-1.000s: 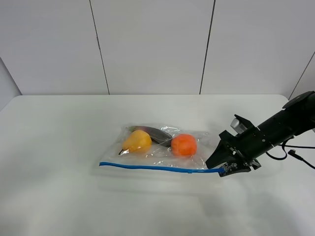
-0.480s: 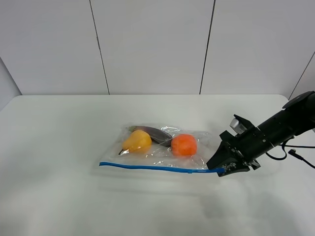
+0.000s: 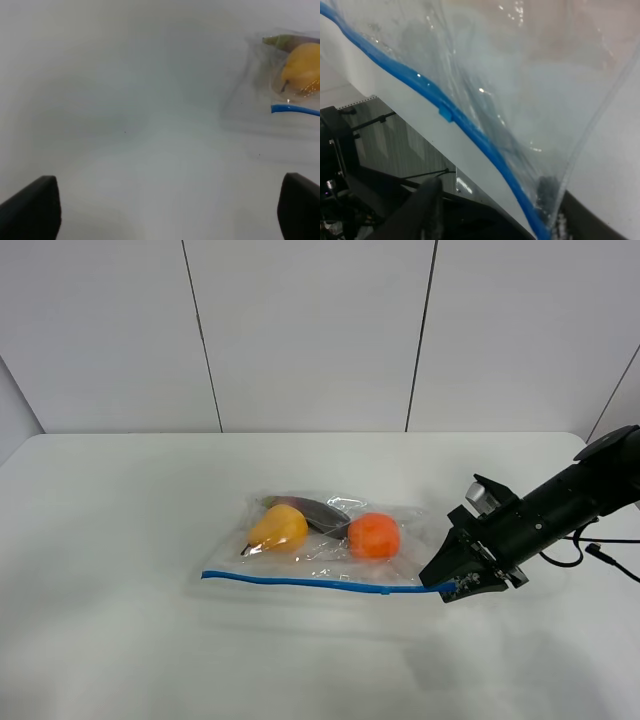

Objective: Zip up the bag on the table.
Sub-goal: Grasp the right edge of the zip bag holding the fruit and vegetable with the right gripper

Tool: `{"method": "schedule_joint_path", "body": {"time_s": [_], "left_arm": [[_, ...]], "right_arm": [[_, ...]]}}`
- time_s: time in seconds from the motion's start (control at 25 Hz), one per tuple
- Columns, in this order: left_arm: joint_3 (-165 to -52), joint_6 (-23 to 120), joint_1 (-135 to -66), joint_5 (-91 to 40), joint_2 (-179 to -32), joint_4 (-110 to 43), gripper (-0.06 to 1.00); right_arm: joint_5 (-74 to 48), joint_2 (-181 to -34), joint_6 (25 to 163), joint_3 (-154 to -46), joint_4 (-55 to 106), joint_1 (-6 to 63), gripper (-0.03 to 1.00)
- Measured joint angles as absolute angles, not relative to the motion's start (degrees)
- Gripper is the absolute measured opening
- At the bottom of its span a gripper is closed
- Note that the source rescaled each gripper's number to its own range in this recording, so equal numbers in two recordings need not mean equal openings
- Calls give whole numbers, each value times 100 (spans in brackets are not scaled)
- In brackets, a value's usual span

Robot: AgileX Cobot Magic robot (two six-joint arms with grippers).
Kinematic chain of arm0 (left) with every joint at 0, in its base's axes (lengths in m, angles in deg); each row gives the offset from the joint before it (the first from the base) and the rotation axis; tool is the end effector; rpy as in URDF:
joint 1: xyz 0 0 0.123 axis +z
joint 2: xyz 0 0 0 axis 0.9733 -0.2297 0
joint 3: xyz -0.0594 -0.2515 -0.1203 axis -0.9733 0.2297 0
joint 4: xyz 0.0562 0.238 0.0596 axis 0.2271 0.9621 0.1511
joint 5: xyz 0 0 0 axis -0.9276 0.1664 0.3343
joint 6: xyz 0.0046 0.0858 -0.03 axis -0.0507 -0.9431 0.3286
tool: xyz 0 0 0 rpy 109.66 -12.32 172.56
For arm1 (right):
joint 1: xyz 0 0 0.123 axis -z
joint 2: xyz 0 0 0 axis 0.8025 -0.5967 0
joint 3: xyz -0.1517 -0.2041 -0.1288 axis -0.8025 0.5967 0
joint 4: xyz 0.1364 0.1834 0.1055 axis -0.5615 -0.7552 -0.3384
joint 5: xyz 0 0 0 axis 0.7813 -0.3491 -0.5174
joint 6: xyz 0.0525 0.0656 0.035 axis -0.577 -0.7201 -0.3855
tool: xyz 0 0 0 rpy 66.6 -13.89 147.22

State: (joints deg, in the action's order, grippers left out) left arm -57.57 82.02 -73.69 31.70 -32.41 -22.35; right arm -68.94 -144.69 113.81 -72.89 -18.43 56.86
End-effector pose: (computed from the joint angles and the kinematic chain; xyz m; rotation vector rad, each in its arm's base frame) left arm -0.0058 -0.0039 0.2758 -0.0463 2.0491 -0.0178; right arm 0.2909 0.0474 0.1297 0.1192 -2.7638 -1.2074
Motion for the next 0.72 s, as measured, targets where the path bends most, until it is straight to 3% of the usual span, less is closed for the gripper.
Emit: {"method": "schedule_joint_path", "body": {"time_s": [0.32, 0.72], "left_arm": [[-5757, 8202, -7369, 3170, -3241, -2235, 100], [-5757, 8202, -7369, 3170, -3241, -2235, 100]], "right_arm": [[-6923, -14469, 11381, -7289, -1807, 5686, 16], [-6927, -14469, 11381, -7289, -1805, 5686, 13]]}}
